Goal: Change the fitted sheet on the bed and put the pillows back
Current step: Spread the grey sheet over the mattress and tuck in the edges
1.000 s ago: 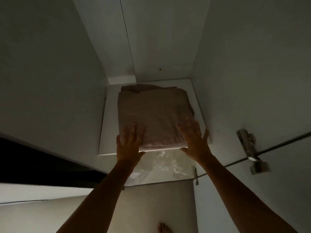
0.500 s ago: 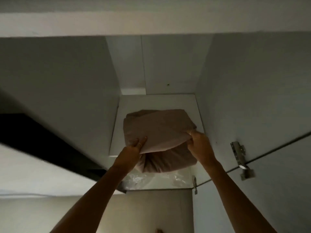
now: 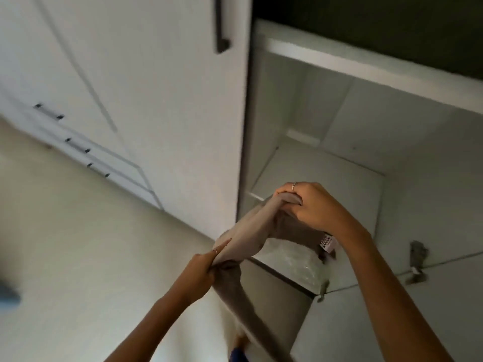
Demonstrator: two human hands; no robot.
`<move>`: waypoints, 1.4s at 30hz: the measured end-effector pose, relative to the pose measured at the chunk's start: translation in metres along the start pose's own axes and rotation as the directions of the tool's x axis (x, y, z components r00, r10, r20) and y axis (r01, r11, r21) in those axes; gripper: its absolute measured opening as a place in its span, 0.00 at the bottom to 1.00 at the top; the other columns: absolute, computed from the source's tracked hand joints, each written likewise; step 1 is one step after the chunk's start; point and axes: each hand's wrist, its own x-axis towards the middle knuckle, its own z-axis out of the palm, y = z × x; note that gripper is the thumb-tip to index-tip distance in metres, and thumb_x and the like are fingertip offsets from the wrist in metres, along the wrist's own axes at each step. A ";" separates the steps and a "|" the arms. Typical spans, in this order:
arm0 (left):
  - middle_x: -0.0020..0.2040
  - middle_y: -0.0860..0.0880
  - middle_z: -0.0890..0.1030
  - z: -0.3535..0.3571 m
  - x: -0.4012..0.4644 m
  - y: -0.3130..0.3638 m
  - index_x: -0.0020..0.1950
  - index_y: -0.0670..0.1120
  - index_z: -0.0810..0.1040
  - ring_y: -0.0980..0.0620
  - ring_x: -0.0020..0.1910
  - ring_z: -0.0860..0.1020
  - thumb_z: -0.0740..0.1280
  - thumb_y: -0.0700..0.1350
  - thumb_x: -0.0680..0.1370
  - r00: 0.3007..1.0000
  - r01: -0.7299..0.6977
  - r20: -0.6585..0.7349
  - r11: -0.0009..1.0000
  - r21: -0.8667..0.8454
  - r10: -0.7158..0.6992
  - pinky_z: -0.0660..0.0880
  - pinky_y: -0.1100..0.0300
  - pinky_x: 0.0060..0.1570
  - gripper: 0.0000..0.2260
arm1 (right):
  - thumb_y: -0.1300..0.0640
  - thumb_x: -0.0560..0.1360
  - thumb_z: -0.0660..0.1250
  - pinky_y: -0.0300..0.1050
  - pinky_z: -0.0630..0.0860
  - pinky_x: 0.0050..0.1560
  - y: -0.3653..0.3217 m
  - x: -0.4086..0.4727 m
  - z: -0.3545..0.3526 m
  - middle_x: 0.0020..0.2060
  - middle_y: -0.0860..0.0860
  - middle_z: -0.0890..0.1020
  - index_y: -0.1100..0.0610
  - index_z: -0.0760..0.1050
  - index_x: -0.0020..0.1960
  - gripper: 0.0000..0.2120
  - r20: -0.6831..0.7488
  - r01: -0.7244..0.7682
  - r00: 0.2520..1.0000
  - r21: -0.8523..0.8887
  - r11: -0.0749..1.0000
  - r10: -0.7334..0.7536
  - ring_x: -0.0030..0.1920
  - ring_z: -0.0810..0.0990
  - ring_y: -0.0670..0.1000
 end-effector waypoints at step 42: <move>0.31 0.56 0.75 -0.473 -0.430 -0.328 0.34 0.40 0.72 0.62 0.31 0.71 0.64 0.53 0.75 0.057 0.337 -0.872 0.832 -0.441 -0.486 0.68 0.63 0.32 0.17 | 0.51 0.77 0.67 0.43 0.58 0.33 -0.806 0.265 0.473 0.28 0.52 0.64 0.60 0.68 0.32 0.19 0.297 0.643 0.417 0.572 0.510 -0.859 0.30 0.62 0.46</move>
